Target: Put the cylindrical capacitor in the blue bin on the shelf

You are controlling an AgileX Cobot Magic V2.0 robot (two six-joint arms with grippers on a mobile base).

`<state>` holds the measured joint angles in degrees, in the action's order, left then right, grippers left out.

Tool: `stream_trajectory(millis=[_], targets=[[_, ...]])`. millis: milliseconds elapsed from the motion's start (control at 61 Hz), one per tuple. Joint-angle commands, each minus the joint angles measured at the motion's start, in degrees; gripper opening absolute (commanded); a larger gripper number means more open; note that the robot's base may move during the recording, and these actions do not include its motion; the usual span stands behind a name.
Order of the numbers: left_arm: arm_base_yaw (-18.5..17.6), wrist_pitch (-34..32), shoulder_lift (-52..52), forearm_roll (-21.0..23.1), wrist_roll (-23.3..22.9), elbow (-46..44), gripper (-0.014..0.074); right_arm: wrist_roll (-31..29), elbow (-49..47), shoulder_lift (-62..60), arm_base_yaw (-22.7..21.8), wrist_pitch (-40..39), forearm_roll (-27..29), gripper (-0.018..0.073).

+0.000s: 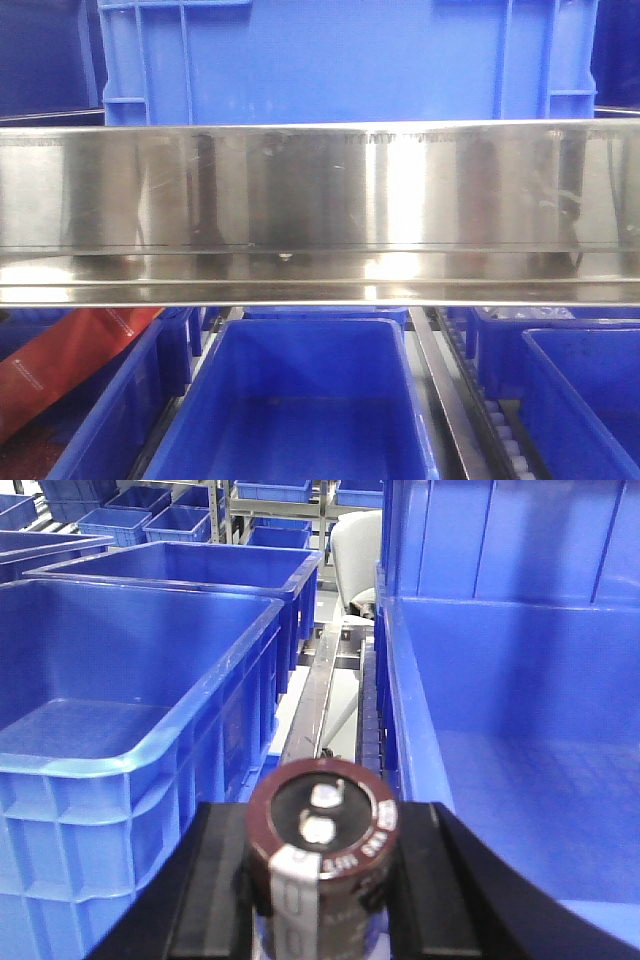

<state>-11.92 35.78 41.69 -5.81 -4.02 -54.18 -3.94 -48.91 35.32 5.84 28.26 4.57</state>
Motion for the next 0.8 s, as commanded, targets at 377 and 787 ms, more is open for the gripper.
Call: stream_trajectory(millis=[377,787], targets=[[-0.4,-1.3,-0.2,0.8,0.0,-0.1,-0.0111,0.0,-0.1,-0.2,0.0,-1.7,0.0,-0.0069],[-8.4,-2.9,10.0,1.1,5.5,-11.3,-0.0111,0.0,-0.1,-0.2,0.0,-2.8,2.9,-0.0069]])
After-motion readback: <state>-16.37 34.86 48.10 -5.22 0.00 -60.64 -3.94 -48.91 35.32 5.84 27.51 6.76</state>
